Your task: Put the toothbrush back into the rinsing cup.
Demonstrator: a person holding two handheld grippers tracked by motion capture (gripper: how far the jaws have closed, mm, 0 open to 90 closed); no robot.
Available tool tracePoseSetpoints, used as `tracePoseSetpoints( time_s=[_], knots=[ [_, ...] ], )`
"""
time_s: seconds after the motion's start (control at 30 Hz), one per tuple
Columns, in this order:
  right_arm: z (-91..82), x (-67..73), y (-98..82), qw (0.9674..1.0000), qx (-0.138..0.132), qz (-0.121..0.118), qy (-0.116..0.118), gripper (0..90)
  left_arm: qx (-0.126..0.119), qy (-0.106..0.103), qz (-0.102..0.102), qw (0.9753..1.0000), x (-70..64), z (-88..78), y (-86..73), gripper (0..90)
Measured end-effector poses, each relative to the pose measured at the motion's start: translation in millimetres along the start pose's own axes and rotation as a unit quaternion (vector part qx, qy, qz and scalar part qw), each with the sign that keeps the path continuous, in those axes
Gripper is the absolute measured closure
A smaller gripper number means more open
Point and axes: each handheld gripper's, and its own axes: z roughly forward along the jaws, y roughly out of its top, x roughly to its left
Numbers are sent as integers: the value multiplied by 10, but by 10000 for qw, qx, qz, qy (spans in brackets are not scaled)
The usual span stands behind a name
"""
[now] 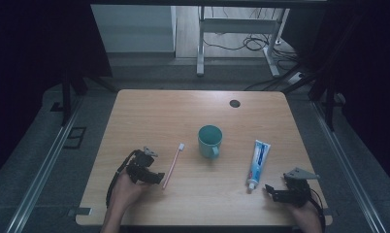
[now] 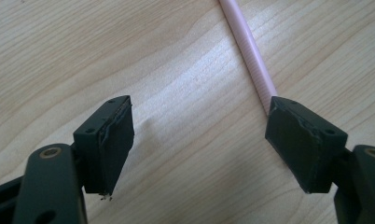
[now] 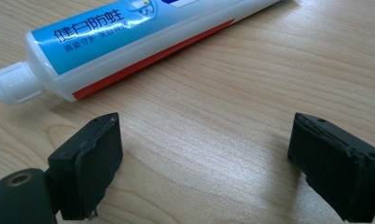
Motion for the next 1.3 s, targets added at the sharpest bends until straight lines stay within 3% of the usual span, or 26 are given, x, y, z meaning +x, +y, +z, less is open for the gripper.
tracePoseSetpoints(
  time_s=[0.47, 0.87, 1.17, 1.3],
  knots=[
    [-1, 1, 0, 10000, 3, 5, -2, 100, 620, -85, 107, 9980, 13, 95, 317, 278],
    [-1, 0, 0, 10000, 3, 4, -3, 100, 856, -185, 149, 9960, -53, 171, 545, 337],
    [-1, 0, 0, 10000, 2, 4, -4, 100, 1213, -250, 234, 9920, -100, 258, 719, 415],
    [-1, 0, 0, 10000, 3, 2, -4, 100, 1439, -214, 276, 9890, -132, 317, 790, 447]
  ],
)
